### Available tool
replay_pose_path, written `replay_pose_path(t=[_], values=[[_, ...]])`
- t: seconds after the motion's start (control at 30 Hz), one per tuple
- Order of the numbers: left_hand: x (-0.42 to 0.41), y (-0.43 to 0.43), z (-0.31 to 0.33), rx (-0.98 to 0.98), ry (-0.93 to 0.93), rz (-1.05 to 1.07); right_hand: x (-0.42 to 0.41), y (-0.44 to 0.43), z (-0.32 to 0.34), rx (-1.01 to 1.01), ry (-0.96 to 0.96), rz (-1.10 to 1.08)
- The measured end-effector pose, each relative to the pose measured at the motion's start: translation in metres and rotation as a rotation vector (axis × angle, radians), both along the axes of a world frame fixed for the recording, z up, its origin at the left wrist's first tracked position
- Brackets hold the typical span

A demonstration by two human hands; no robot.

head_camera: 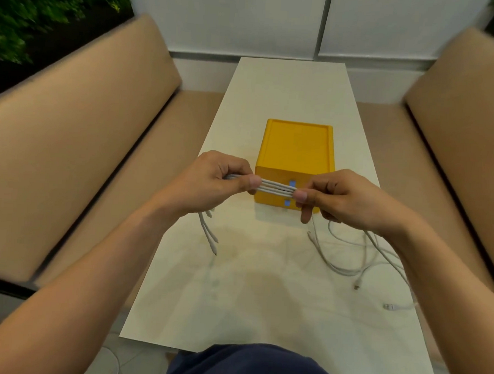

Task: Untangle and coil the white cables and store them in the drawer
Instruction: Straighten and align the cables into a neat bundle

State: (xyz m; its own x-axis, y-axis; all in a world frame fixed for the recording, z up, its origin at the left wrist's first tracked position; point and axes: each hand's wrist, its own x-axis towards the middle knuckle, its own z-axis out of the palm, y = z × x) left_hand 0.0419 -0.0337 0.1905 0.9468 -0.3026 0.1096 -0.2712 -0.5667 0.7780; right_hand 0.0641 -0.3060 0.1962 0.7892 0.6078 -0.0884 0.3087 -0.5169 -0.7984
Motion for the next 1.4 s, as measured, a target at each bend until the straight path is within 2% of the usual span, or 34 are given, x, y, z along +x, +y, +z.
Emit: replay_pose_path(t=[0.27, 0.37, 0.47, 0.6, 0.73, 1.0, 1.2, 1.4], values=[[-0.002, 0.005, 0.009, -0.006, 0.014, 0.041, -0.006, 0.005, 0.003, 0.06, -0.111, -0.044], [0.002, 0.005, 0.01, 0.0, 0.009, 0.043, -0.008, 0.009, 0.001, 0.1, -0.082, -0.067], [0.006, 0.007, 0.007, 0.016, 0.017, 0.04, -0.008, 0.007, 0.004, 0.03, -0.032, -0.017], [0.008, 0.008, 0.001, 0.033, 0.036, 0.022, -0.004, 0.004, 0.002, -0.079, -0.14, -0.046], [0.011, 0.008, 0.0, 0.057, 0.05, 0.001, 0.0, 0.006, -0.006, -0.069, -0.203, -0.06], [0.01, 0.014, 0.004, 0.062, 0.105, -0.084, 0.007, 0.004, 0.006, -0.083, -0.2, 0.028], [0.003, 0.015, 0.007, 0.118, 0.037, -0.122, 0.014, 0.003, 0.005, 0.007, -0.124, 0.024], [0.008, 0.011, 0.003, 0.15, -0.008, -0.068, 0.006, 0.006, 0.007, 0.12, -0.106, 0.078]])
